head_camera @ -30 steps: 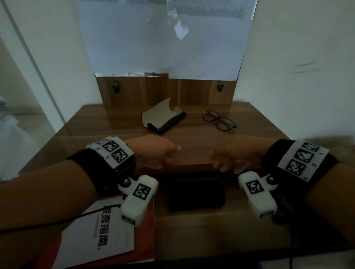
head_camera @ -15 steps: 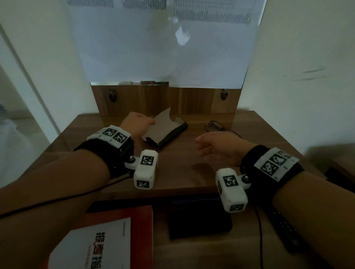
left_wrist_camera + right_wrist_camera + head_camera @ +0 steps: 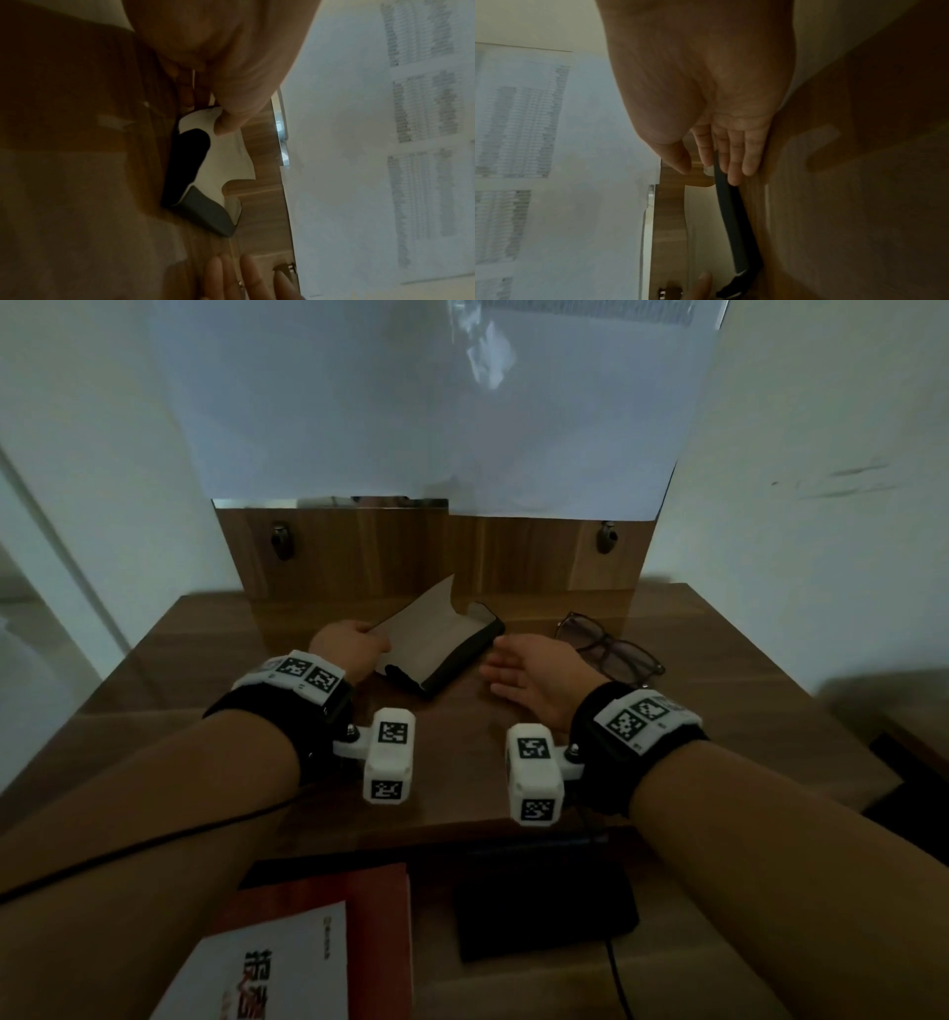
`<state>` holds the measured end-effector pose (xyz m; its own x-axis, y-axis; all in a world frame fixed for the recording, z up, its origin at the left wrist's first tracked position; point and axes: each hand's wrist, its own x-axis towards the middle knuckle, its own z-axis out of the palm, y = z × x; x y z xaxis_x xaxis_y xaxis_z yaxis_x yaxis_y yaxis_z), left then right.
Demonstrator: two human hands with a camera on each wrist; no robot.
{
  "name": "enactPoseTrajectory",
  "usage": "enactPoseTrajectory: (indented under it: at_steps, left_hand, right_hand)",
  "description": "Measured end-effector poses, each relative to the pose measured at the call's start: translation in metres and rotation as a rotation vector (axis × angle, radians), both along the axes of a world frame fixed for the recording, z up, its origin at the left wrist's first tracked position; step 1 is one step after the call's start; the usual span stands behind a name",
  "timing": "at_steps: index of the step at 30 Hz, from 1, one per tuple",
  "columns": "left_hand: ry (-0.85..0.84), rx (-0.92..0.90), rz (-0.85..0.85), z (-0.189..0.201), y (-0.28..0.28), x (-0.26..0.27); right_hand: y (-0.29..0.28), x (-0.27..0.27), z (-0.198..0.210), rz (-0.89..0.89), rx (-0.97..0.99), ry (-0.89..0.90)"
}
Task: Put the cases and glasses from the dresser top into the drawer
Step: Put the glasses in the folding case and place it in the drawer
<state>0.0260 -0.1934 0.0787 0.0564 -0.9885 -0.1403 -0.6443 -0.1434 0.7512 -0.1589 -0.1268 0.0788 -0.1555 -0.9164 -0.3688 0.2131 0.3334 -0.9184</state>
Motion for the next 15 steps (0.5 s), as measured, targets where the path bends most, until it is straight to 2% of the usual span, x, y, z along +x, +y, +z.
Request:
enactPoseTrajectory:
  at_steps: [6,8,11,13,15]
  left_hand:
    - [0.034,-0.097,0.014,-0.007,-0.001,-0.005]
    - [0.166,-0.100,0.060,-0.007,-0.003,-0.008]
    - [0.452,-0.076,0.090,-0.009,-0.003,-0.016]
    - [0.556,-0.064,0.108,-0.011,-0.002,-0.023]
    - [0.605,-0.062,0.133,-0.013,-0.001,-0.032]
  right_hand:
    - [-0.006,-0.004,-0.014,0.000,-0.017,0.028]
    - [-0.007,-0.006,-0.016,-0.005,-0.039,0.007]
    - [-0.005,-0.010,-0.017,-0.009,-0.047,0.002]
    - [-0.005,-0.014,-0.016,-0.046,-0.060,0.096]
    - [-0.007,-0.025,-0.016,-0.145,-0.110,0.298]
